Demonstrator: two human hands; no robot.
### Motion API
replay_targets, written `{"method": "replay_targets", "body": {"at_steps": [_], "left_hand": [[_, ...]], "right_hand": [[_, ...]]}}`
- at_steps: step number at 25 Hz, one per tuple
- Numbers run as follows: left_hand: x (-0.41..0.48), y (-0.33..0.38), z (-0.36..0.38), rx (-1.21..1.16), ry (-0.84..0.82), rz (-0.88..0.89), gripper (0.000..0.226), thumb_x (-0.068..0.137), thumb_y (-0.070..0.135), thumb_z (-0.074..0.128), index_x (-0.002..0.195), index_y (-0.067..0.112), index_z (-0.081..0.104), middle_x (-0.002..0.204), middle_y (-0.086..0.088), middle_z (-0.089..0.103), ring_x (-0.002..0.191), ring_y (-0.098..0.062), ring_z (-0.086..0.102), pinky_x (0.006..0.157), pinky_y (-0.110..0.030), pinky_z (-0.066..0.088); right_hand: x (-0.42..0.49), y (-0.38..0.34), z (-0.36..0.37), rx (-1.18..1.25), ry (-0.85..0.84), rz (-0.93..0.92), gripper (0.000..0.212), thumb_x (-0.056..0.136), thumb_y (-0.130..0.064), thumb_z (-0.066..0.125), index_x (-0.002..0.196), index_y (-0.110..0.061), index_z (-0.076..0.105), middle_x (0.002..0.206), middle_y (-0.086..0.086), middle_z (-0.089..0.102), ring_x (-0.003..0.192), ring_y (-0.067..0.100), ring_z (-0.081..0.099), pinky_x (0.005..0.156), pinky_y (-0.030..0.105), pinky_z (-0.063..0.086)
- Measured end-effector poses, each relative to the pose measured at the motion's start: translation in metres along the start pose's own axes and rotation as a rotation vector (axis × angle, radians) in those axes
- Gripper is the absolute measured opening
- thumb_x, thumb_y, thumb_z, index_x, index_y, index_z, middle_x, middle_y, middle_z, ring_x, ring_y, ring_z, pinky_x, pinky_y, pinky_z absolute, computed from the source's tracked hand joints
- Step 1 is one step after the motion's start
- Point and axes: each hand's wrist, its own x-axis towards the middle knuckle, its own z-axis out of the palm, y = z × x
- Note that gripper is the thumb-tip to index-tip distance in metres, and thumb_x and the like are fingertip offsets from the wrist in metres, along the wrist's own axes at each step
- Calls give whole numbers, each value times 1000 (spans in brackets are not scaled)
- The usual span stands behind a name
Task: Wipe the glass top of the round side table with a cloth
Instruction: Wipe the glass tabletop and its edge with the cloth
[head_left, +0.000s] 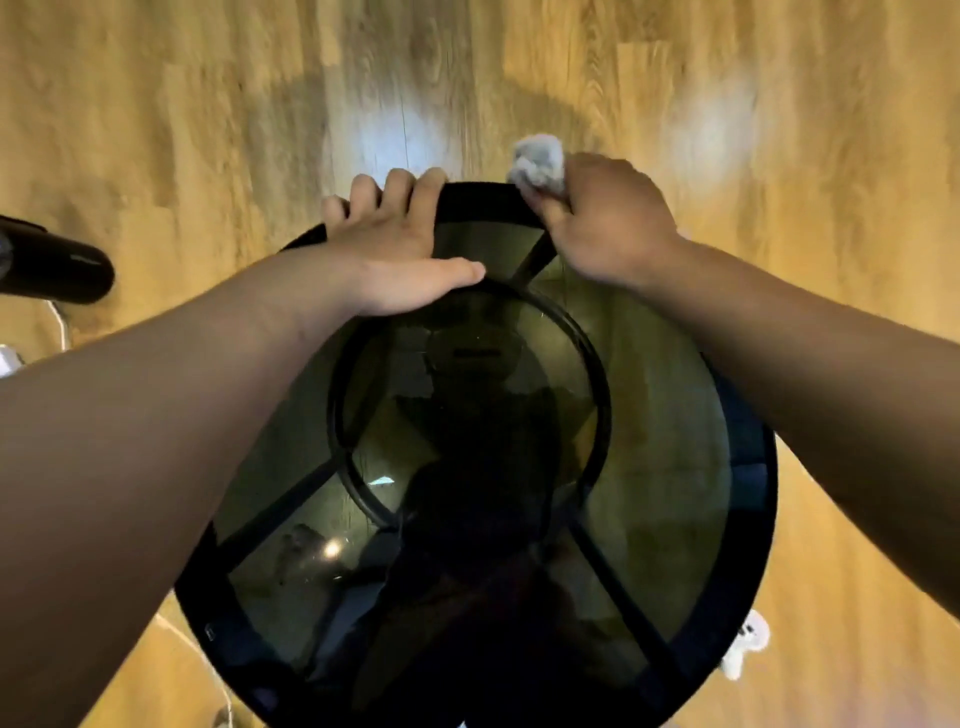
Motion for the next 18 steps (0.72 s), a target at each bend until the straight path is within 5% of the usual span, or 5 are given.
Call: {"method": "replay_targets", "body": {"at_steps": [3, 8, 11, 15, 18], "left_hand": [[0, 1, -1, -28, -19, -52, 82, 84, 67, 46, 148, 31, 10, 151, -4, 22, 137, -33, 22, 101, -46, 23], [-5, 7, -4, 2, -76, -115, 108, 60, 87, 41, 147, 31, 7, 149, -7, 19, 137, -34, 20, 107, -51, 21], [-14, 22, -8, 50, 9, -113, 125, 47, 90, 43, 147, 22, 14, 149, -15, 21, 139, -41, 20, 114, -57, 15], [-41, 96, -4, 314, 59, 195, 124, 59, 87, 56, 152, 24, 2, 161, -11, 4, 148, -40, 2, 118, -63, 1], [-78, 156, 44, 498, -18, 398, 125, 64, 87, 51, 152, 24, -12, 163, -7, -17, 149, -42, -11, 118, -63, 9]], "right_hand": [[24, -23, 3, -32, -106, -145, 54, 98, -59, 33, 115, -15, 59, 111, 11, 67, 100, 33, 59, 71, 33, 34], [-79, 64, -9, 181, 57, 157, 51, 99, -51, 43, 121, -8, 57, 98, 12, 59, 88, 30, 53, 69, 33, 33], [-191, 93, 13, 196, 142, 374, 45, 98, -36, 54, 116, 5, 52, 105, 25, 55, 92, 43, 52, 72, 43, 39], [-292, 98, 28, 402, 70, 467, 40, 100, -39, 41, 118, -5, 52, 105, 12, 52, 96, 31, 50, 77, 31, 34], [-236, 103, 7, 421, 114, 440, 30, 102, -29, 40, 111, -5, 55, 99, 9, 52, 90, 29, 55, 70, 28, 30]]}}
